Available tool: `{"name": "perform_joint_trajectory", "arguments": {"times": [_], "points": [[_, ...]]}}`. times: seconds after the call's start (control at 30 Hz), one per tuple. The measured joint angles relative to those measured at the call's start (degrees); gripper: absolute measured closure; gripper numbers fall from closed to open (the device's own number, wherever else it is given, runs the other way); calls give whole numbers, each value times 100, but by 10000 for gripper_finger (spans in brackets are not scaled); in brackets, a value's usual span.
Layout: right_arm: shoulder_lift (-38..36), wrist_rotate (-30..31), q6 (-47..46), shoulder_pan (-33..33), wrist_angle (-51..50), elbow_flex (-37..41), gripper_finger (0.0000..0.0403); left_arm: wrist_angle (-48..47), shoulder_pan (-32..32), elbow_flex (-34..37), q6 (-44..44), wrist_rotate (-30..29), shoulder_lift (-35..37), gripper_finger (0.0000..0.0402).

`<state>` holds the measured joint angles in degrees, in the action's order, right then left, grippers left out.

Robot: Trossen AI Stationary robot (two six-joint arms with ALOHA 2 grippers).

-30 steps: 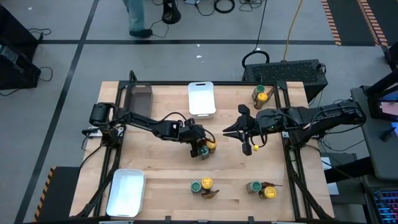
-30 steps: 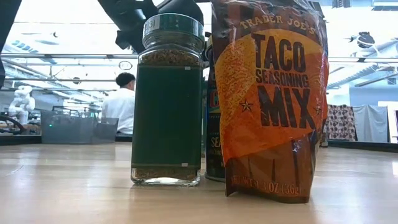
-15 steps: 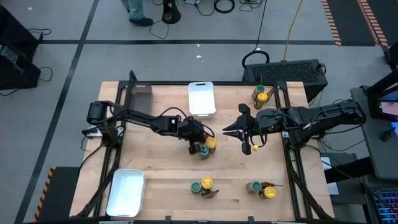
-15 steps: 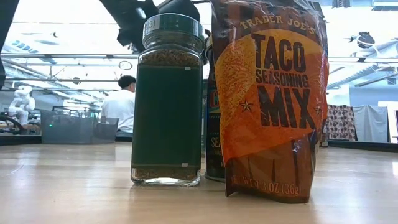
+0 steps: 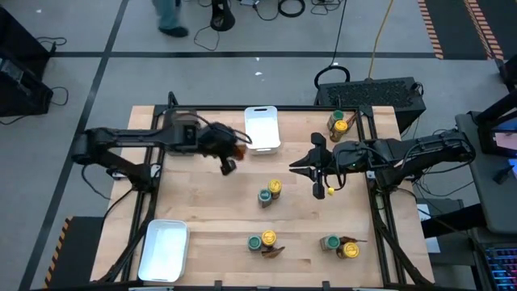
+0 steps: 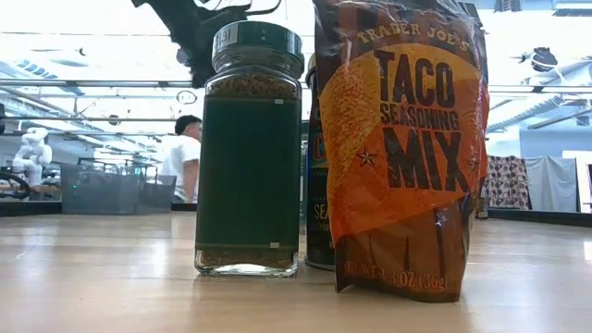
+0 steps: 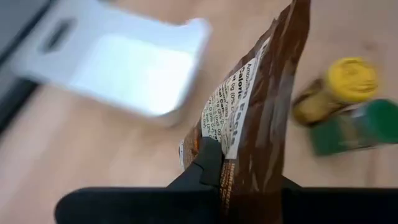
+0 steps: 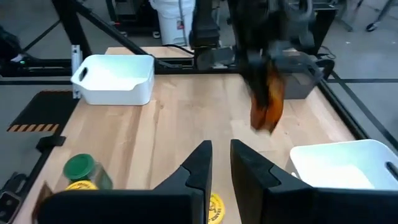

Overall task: Sort spices by type
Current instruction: Put the middle orange seasoning pack into the black bin

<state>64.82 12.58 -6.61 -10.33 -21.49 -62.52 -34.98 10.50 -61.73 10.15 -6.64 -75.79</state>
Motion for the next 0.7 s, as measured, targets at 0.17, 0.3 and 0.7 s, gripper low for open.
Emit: {"name": "perform_joint_trajectory", "arguments": {"times": [0.17,0.3,0.7], "points": [[-2,104,28,26,54,0,362,-1243,590,0,-58,-557,690,398],[0,104,30,25,49,0,362,-2012,1190,0,-157,-869,1087,398],[-1,98,28,9,24,0,362,-2082,3053,880,197,-881,1590,398]]}}
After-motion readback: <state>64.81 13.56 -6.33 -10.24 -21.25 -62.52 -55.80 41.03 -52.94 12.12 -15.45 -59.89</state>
